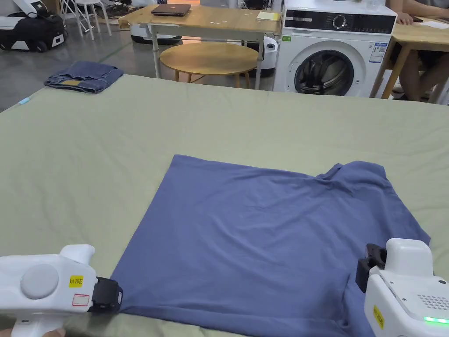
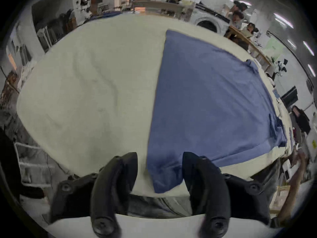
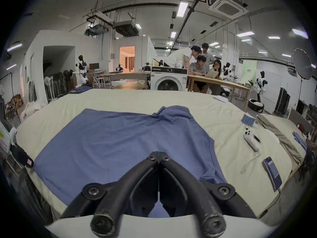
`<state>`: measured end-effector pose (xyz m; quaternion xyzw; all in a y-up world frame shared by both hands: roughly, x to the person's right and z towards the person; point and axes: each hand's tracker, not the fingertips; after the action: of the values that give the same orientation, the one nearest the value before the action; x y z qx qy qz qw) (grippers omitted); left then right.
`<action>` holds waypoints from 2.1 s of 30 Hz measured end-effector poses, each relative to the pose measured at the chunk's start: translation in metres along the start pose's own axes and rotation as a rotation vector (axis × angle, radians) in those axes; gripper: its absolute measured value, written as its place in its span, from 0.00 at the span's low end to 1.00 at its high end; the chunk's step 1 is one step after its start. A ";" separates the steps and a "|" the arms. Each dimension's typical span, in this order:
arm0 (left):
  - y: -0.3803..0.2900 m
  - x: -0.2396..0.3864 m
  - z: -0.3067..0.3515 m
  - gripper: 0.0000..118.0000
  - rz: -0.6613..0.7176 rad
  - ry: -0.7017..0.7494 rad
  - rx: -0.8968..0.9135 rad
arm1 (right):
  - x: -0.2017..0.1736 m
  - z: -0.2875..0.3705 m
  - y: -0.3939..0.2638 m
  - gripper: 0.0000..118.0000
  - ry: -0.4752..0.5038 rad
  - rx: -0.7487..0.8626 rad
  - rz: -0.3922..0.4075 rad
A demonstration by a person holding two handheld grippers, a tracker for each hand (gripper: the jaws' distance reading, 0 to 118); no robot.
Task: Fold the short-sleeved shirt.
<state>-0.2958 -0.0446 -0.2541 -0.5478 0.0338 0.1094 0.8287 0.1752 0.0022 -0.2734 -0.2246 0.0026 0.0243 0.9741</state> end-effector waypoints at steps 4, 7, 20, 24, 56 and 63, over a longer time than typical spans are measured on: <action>0.006 0.004 -0.018 0.45 0.000 0.013 -0.034 | 0.005 0.001 -0.004 0.00 -0.009 -0.016 0.014; 0.003 0.021 -0.016 0.38 -0.122 0.089 -0.009 | 0.013 0.005 -0.006 0.00 -0.018 -0.023 0.009; -0.003 0.043 -0.019 0.01 -0.272 0.103 -0.007 | 0.109 0.012 -0.010 0.35 -0.058 -0.337 -0.025; -0.007 0.035 -0.014 0.01 -0.219 0.065 0.009 | 0.136 0.005 -0.034 0.46 -0.068 -0.449 -0.044; 0.172 0.040 0.003 0.01 -0.083 -0.112 0.254 | 0.134 -0.092 0.082 0.04 0.046 -0.366 -0.185; 0.217 0.048 -0.051 0.01 -0.081 -0.105 0.181 | 0.131 -0.171 0.087 0.04 0.034 -0.475 -0.182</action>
<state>-0.2937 -0.0026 -0.4783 -0.4651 -0.0221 0.1009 0.8792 0.3024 0.0112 -0.4669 -0.4467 -0.0069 -0.0673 0.8921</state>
